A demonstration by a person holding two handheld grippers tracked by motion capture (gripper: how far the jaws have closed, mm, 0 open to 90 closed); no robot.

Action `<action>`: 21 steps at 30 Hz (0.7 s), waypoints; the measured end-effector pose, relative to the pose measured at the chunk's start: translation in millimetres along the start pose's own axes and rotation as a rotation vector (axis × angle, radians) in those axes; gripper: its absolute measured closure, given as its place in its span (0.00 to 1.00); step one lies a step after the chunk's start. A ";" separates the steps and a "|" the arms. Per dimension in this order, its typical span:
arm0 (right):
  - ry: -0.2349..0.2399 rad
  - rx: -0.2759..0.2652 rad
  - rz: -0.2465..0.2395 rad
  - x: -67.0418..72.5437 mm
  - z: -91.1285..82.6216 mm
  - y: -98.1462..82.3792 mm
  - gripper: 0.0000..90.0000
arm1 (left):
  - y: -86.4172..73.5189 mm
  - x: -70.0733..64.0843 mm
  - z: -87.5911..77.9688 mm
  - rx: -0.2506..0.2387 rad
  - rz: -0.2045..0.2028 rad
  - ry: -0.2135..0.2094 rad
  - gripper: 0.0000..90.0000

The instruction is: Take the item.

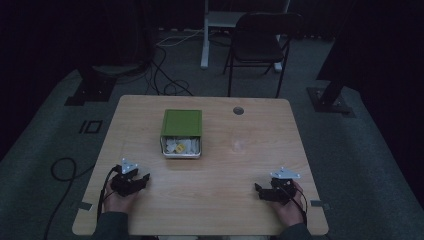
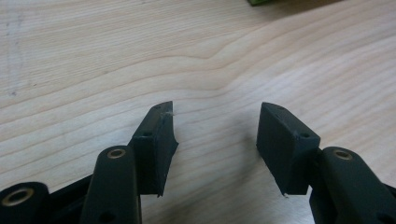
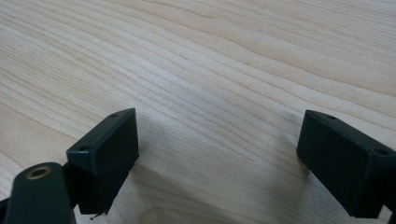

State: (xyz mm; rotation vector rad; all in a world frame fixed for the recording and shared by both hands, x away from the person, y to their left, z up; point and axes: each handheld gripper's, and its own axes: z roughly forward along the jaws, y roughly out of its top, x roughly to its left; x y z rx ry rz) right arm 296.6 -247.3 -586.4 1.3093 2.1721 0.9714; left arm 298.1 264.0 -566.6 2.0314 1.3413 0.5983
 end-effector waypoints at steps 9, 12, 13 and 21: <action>0.000 0.000 0.000 0.1 -0.1 -0.1 0.14 | 11.9 -5.8 -9.0 -0.031 -0.036 -0.058 0.55; 0.000 0.000 0.000 0.1 -0.1 -0.1 0.14 | 14.8 -5.3 -11.0 -0.031 -0.047 -0.083 0.55; 0.000 0.000 0.000 0.1 -0.1 -0.1 0.14 | 16.2 -4.4 -12.2 -0.038 -0.059 -0.099 0.55; 0.000 0.000 0.000 0.1 -0.1 -0.1 0.14 | 32.7 -1.3 -25.5 -0.106 -0.071 -0.159 0.56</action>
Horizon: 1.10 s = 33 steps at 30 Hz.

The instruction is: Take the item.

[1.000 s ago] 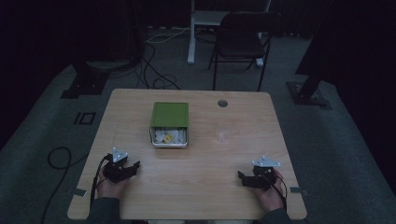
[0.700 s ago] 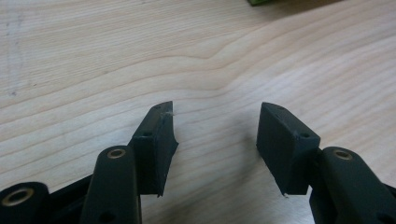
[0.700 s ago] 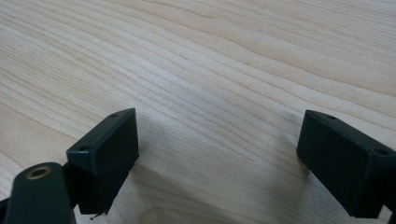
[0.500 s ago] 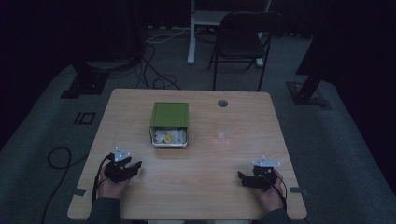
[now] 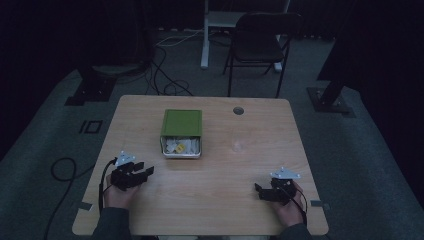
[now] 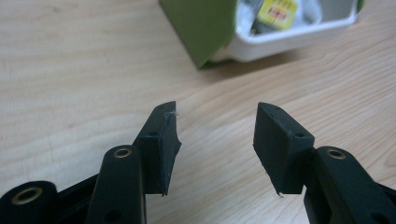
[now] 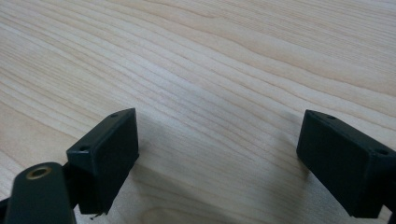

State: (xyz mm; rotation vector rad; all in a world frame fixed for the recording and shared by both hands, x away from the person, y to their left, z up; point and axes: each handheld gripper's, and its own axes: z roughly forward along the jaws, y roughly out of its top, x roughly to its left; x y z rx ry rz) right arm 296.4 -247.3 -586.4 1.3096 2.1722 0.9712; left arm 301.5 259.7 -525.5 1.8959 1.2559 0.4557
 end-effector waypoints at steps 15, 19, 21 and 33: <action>0.000 0.000 0.000 0.0 0.0 0.0 0.14 | 27.7 -18.9 -4.7 -0.009 0.093 -0.004 0.57; 0.000 0.000 0.000 0.0 0.0 0.0 0.14 | 32.4 -25.1 -4.8 -0.014 0.111 -0.001 0.57; 0.000 0.000 0.000 0.0 0.0 0.0 0.14 | 34.9 -28.0 -4.4 -0.014 0.123 0.001 0.57; 0.000 0.000 0.000 0.0 0.0 0.0 0.14 | 49.1 -41.0 3.0 -0.014 0.176 -0.004 0.57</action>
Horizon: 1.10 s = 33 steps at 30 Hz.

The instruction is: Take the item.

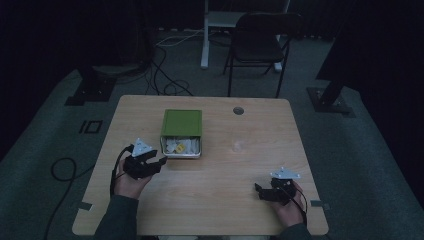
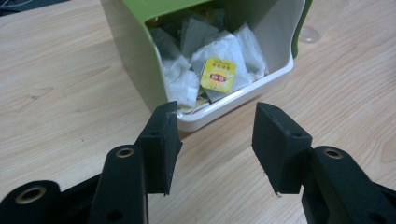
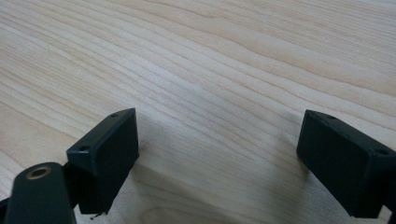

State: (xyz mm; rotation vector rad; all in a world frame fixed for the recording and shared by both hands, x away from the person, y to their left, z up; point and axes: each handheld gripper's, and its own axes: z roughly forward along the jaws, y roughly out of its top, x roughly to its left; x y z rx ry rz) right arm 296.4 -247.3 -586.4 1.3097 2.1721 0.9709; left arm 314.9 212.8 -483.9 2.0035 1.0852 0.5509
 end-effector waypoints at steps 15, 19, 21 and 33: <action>0.002 -0.001 -0.002 0.1 -0.2 -0.3 0.14 | 11.7 -12.3 21.4 0.014 0.030 -0.002 0.54; 0.002 -0.001 -0.001 0.1 -0.3 -0.4 0.14 | 14.3 -16.7 27.2 0.015 0.051 0.009 0.52; 0.002 0.000 -0.001 0.2 -0.3 -0.4 0.14 | 16.9 -18.3 33.1 0.014 0.051 -0.001 0.52; 0.002 -0.001 -0.001 0.2 -0.3 -0.4 0.14 | 25.4 -26.8 51.4 0.023 0.087 -0.016 0.52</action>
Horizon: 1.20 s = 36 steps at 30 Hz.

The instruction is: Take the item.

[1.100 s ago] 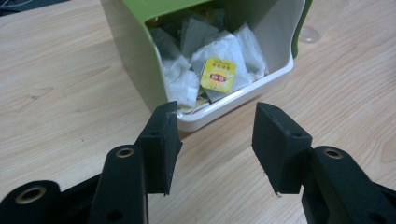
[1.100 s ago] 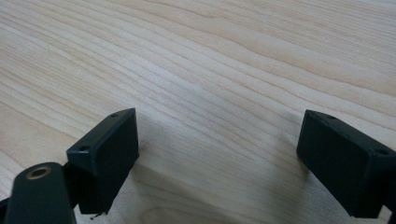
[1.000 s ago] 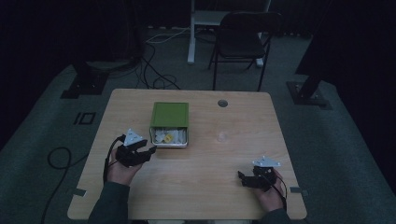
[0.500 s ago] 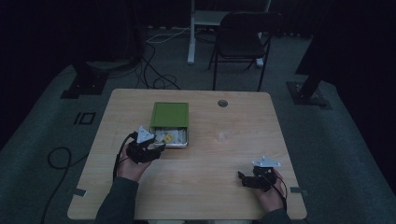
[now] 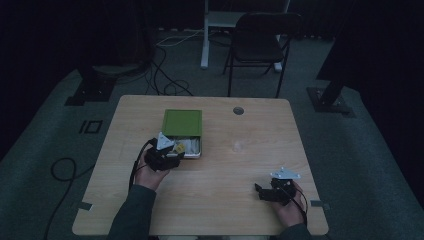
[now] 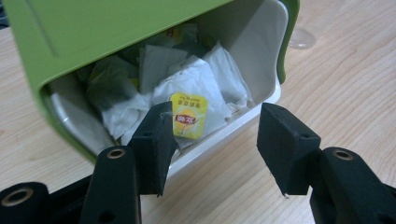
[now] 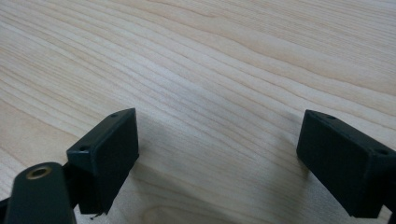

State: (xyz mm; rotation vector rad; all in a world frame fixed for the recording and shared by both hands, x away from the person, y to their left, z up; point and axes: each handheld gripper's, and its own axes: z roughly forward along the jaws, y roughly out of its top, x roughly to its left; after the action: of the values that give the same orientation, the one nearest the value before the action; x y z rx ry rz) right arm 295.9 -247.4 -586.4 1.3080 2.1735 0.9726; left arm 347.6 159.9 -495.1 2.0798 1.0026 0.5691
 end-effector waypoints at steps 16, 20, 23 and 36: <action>0.002 0.000 -0.004 0.0 -0.1 -0.1 0.14 | 0.7 -10.0 32.4 0.049 0.020 -0.021 0.54; 0.003 0.000 -0.005 0.1 -0.2 -0.2 0.14 | 1.0 -13.2 37.0 0.056 0.029 -0.019 0.62; 0.002 0.000 -0.004 0.1 -0.2 -0.2 0.14 | 1.7 -14.8 38.4 0.052 0.029 -0.035 0.65; 0.003 0.000 -0.004 0.1 -0.1 -0.2 0.14 | -0.6 -16.6 34.1 0.055 0.023 -0.049 0.68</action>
State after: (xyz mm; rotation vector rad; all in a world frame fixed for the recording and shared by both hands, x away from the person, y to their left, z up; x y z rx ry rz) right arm 295.6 -247.4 -586.5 1.3026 2.1768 0.9739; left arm 359.7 132.1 -518.0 2.1462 0.9769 0.5051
